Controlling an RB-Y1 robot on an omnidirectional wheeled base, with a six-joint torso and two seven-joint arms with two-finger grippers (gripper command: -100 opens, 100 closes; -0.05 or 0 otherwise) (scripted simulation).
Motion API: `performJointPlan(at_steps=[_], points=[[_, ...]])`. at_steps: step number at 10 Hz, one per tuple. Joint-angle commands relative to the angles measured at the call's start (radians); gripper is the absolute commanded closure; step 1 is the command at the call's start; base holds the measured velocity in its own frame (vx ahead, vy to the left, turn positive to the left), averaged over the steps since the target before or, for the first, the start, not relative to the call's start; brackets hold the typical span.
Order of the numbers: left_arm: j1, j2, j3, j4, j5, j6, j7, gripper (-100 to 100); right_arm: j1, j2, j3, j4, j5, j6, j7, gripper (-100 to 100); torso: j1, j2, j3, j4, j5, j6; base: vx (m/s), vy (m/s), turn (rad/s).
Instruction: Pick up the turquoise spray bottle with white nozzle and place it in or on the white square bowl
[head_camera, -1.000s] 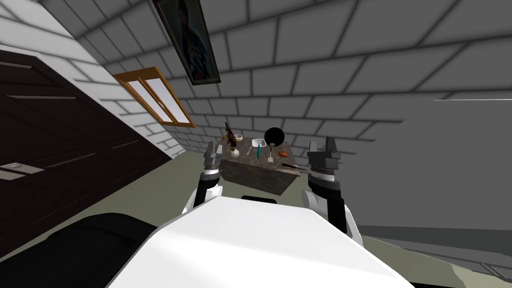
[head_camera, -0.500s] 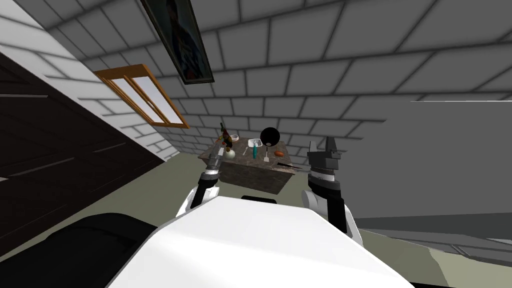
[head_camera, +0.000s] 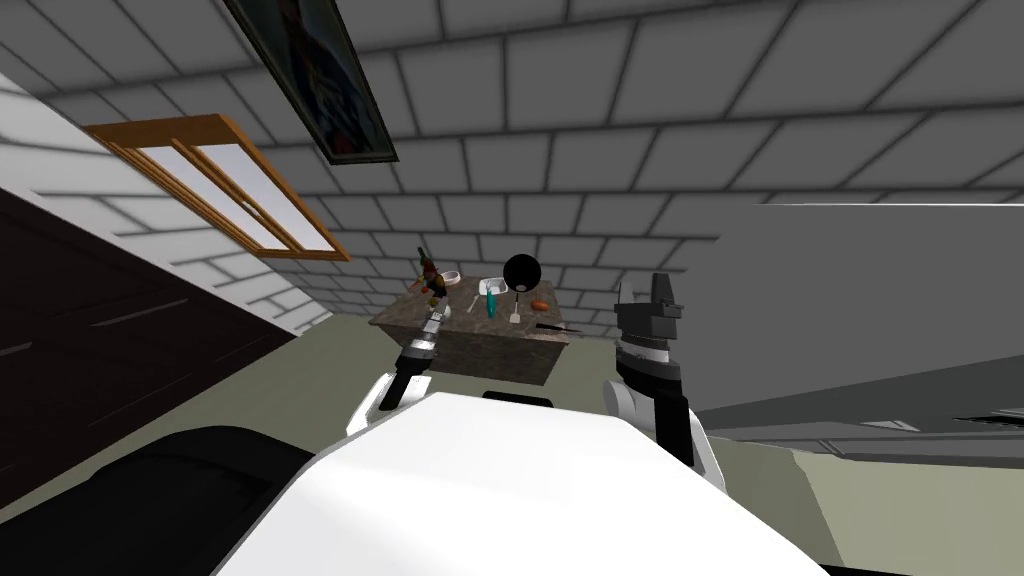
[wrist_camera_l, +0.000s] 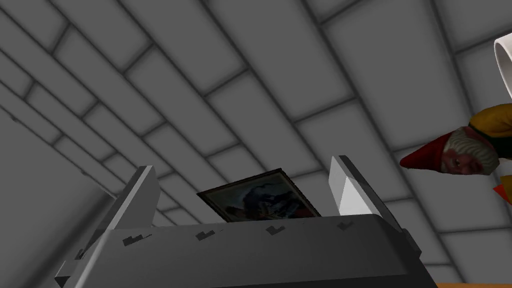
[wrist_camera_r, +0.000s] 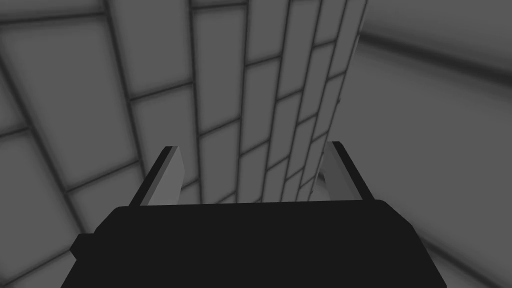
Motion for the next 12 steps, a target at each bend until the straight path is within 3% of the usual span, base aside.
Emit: performJointPlan(at_steps=[1, 12], points=[[-0.005, 0.017, 0.015, 0.037, -0.023, 0.022, -0.021, -100, 0.000, 0.000, 0.000, 0.000, 0.000, 0.000, 0.000, 0, 0.000, 0.000, 0.000, 0.000, 0.000, 0.000, 0.018, -0.107, -0.121], [-0.032, 0.158, 0.099, 0.246, -0.161, 0.170, -0.142, -100, 0.000, 0.000, 0.000, 0.000, 0.000, 0.000, 0.000, 0, 0.005, 0.001, 0.000, 0.000, 0.001, -0.001, 0.024, -0.099, -0.114]])
